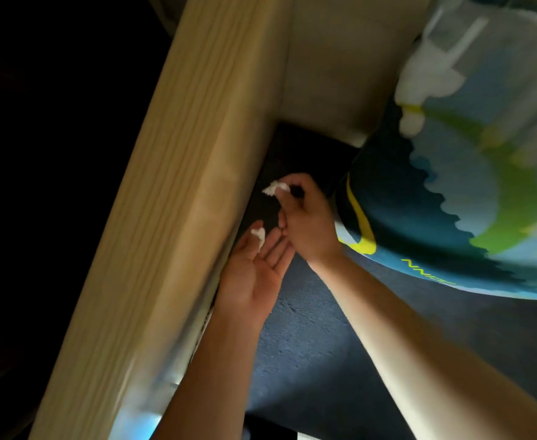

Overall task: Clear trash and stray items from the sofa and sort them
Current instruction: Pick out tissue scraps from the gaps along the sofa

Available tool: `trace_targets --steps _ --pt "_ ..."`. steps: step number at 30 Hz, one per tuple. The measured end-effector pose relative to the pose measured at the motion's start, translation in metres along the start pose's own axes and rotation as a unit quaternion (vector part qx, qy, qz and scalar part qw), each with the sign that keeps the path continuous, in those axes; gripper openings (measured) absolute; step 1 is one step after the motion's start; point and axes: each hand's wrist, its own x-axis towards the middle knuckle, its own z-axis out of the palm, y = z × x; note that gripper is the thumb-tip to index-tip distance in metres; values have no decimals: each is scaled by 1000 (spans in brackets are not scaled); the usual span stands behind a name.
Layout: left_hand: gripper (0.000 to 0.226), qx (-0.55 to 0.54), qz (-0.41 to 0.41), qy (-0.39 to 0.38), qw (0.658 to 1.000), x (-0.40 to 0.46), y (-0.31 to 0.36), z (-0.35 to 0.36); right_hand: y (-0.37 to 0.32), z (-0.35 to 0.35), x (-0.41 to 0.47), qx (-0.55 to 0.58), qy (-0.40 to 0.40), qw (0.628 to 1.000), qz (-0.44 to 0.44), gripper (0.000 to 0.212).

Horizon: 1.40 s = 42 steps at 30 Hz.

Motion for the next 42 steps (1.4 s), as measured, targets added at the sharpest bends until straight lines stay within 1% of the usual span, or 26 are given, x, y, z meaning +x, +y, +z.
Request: trace_targets --steps 2,5,12,14,17,20,24,26,29,32,36,42 --pt "23 40 -9 -11 999 -4 -6 0 -4 -11 -23 38 -17 999 15 5" --pt "35 84 -6 -6 996 -9 -20 -2 0 -29 -50 66 -25 997 7 5" --pt "49 110 3 -23 994 -18 -63 7 21 -89 -96 58 30 998 -20 8" --pt "43 111 7 -9 994 -22 -83 16 24 -109 -111 46 43 998 -23 10" --pt "26 111 -20 23 993 -37 -117 30 30 -141 -134 38 64 997 -15 13" --pt "46 125 -50 33 990 -50 -149 36 38 -172 -158 64 85 994 2 15" --pt "53 153 -70 28 985 -69 -193 52 52 -212 -190 87 111 990 9 17" --pt "48 161 -66 36 984 -70 -205 52 55 -222 -198 90 111 990 8 16" --pt "42 186 -77 38 979 -76 -238 63 59 -255 -212 112 120 986 10 11" --pt "40 200 -92 33 975 -80 -269 74 59 -284 -220 146 129 981 17 11" --pt "39 212 -94 23 972 -80 -307 89 59 -322 -226 164 130 978 17 5" --pt "39 228 -82 3 970 -80 -360 120 64 -384 -230 143 151 978 19 4"
